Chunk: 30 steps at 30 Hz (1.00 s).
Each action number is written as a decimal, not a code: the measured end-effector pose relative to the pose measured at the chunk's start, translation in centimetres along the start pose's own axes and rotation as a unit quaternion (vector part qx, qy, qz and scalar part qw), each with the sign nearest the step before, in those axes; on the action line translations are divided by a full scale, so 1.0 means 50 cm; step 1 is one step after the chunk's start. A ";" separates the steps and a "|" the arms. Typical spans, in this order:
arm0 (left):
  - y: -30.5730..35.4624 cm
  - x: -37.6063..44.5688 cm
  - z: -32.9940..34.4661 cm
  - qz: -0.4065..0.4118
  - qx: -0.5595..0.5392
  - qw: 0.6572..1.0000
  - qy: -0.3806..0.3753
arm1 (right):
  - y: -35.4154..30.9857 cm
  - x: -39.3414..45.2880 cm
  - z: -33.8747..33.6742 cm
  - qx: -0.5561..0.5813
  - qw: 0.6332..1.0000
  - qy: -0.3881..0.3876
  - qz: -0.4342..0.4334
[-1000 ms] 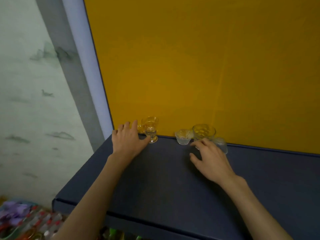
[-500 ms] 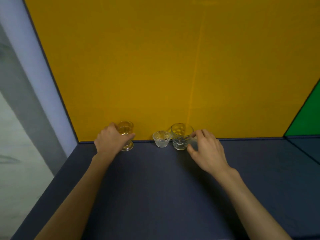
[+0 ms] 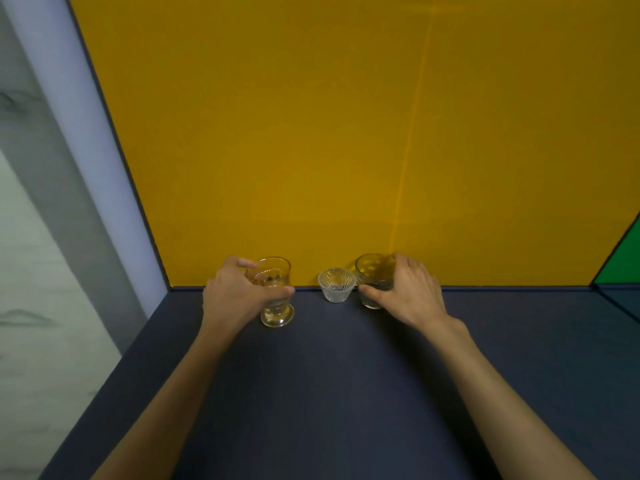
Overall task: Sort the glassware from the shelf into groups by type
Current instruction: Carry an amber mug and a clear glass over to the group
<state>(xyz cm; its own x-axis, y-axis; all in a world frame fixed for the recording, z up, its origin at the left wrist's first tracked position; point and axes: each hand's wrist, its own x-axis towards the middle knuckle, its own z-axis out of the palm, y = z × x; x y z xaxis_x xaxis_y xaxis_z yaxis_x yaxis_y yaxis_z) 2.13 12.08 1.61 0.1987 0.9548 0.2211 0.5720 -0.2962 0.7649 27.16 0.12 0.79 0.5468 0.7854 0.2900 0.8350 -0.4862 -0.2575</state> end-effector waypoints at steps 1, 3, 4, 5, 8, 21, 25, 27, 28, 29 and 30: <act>0.003 -0.005 -0.002 -0.002 -0.005 1.000 -0.005 | -0.003 0.003 0.002 0.000 1.000 0.001 -0.001; 0.005 -0.010 -0.004 0.001 -0.017 1.000 -0.015 | -0.005 0.007 0.003 0.003 1.000 0.008 -0.001; 0.007 -0.013 -0.006 0.003 -0.027 0.999 -0.020 | -0.006 0.008 0.003 0.007 1.000 0.012 0.000; 0.007 -0.014 -0.008 0.004 -0.037 0.999 -0.023 | -0.006 0.009 0.003 0.014 1.000 0.014 0.001; 0.008 -0.023 -0.006 0.014 -0.054 0.998 -0.028 | -0.007 0.005 0.004 0.039 0.999 0.008 0.009; 0.030 -0.066 0.039 0.077 -0.155 0.980 -0.100 | -0.026 -0.089 -0.039 0.144 0.985 -0.025 0.089; 0.065 -0.083 0.066 0.101 -0.173 0.971 -0.131 | -0.005 -0.134 -0.074 0.179 0.979 0.002 0.102; 0.087 -0.099 0.090 0.114 -0.177 0.967 -0.147 | 0.020 -0.159 -0.100 0.189 0.976 0.015 0.111; 0.099 -0.109 0.102 0.119 -0.181 0.964 -0.156 | 0.036 -0.173 -0.114 0.194 0.974 0.021 0.117; 0.113 -0.121 0.115 0.124 -0.184 0.961 -0.165 | 0.055 -0.188 -0.127 0.200 0.972 0.030 0.122; 0.135 -0.139 0.133 0.133 -0.186 0.957 -0.176 | 0.083 -0.209 -0.146 0.204 0.969 0.042 0.130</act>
<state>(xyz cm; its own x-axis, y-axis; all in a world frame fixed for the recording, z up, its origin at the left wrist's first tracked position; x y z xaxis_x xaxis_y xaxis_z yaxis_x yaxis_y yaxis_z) 9.91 3.28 1.21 0.5915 0.7595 0.2707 0.1533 -0.4356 0.8870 25.37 -12.88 3.41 0.7531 0.6139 0.2365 0.5838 -0.4579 -0.6705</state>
